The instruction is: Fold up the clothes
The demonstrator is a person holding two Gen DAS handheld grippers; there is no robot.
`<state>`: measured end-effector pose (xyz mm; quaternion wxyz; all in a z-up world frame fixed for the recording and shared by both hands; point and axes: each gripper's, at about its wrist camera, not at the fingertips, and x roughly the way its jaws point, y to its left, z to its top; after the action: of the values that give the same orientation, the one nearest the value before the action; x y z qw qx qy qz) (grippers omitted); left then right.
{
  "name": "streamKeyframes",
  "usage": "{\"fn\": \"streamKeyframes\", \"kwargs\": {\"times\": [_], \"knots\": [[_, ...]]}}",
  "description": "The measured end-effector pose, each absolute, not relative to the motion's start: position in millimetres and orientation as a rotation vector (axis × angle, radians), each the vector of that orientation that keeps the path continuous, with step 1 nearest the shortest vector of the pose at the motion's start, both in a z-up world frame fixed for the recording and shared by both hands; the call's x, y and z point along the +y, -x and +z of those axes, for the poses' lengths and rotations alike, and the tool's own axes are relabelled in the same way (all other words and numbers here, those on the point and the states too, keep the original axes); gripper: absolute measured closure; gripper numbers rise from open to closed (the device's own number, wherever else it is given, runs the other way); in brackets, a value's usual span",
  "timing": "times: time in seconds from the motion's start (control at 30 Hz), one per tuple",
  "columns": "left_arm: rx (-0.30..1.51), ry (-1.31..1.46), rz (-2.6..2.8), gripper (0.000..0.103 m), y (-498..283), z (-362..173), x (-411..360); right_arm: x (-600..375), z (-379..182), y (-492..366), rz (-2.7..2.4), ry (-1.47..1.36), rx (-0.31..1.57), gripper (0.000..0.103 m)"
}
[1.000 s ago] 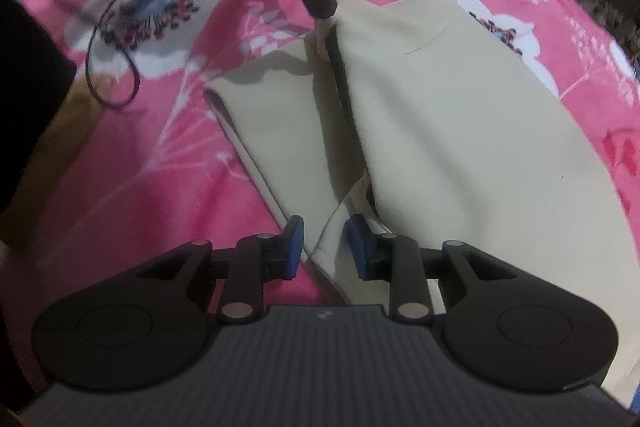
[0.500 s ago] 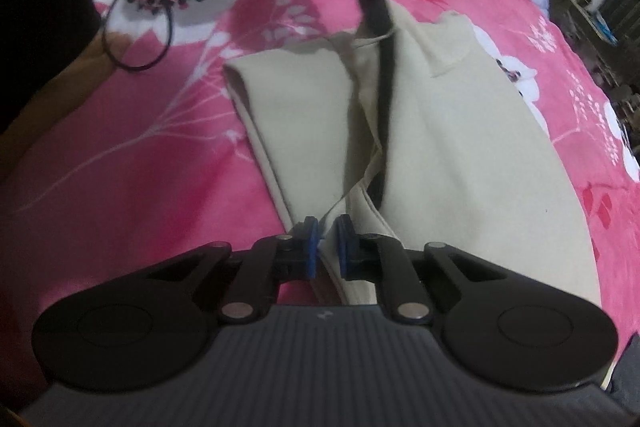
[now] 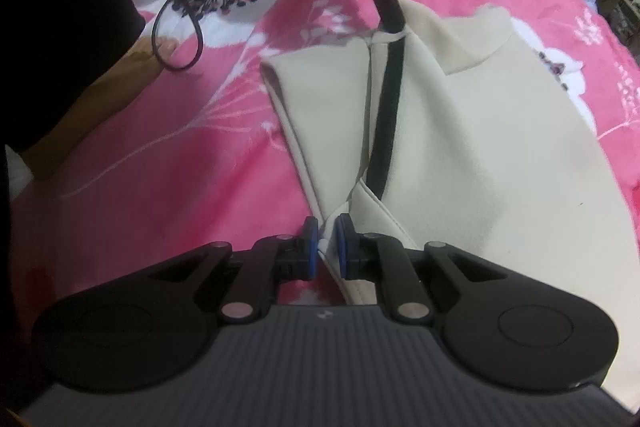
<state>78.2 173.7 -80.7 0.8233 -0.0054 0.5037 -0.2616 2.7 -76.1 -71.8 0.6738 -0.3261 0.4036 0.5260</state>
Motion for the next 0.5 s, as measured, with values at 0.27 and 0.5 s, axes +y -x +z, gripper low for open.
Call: {"fn": "streamKeyframes", "kwargs": {"times": [0.27, 0.5], "knots": [[1.051, 0.096, -0.492, 0.062, -79.8, -63.8, 204.6, -78.9, -68.9, -1.0, 1.178, 0.714, 0.911, 0.088], [0.907, 0.103, -0.523, 0.063, -84.3, -21.6, 194.4, -83.0, -30.0, -28.0, 1.143, 0.428, 0.888, 0.087]]}}
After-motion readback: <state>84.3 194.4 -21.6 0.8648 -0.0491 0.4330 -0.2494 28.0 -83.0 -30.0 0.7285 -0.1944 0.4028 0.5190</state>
